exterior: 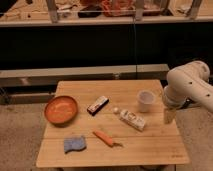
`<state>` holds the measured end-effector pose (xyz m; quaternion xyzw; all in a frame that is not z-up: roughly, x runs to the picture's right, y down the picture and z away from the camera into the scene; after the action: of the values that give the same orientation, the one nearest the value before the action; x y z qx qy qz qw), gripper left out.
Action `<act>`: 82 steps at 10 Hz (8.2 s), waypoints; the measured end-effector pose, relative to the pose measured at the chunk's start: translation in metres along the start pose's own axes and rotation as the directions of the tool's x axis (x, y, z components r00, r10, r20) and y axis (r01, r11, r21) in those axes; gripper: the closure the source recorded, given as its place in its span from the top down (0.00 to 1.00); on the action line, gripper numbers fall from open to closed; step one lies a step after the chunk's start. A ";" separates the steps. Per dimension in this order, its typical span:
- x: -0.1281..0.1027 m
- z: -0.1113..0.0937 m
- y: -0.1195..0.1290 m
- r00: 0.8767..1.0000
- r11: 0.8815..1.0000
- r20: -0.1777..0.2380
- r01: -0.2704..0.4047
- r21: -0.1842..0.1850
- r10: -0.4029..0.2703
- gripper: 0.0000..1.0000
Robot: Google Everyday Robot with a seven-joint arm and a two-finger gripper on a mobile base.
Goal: Place the pepper in the ceramic bowl
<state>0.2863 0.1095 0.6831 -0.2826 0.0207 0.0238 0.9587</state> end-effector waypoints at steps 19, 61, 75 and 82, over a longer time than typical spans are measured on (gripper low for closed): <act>-0.046 -0.003 0.010 0.997 0.997 0.011 0.077 0.008 -0.077 0.80; -0.251 0.172 0.110 0.899 0.938 0.310 0.342 -0.050 -0.311 0.80; -0.264 0.151 0.106 0.892 0.930 0.300 0.365 -0.038 -0.338 0.05; -0.286 0.130 0.084 0.877 0.916 0.285 0.401 0.006 -0.386 0.05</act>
<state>-0.0008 0.2409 0.7617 -0.3003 -0.1739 -0.1314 0.9286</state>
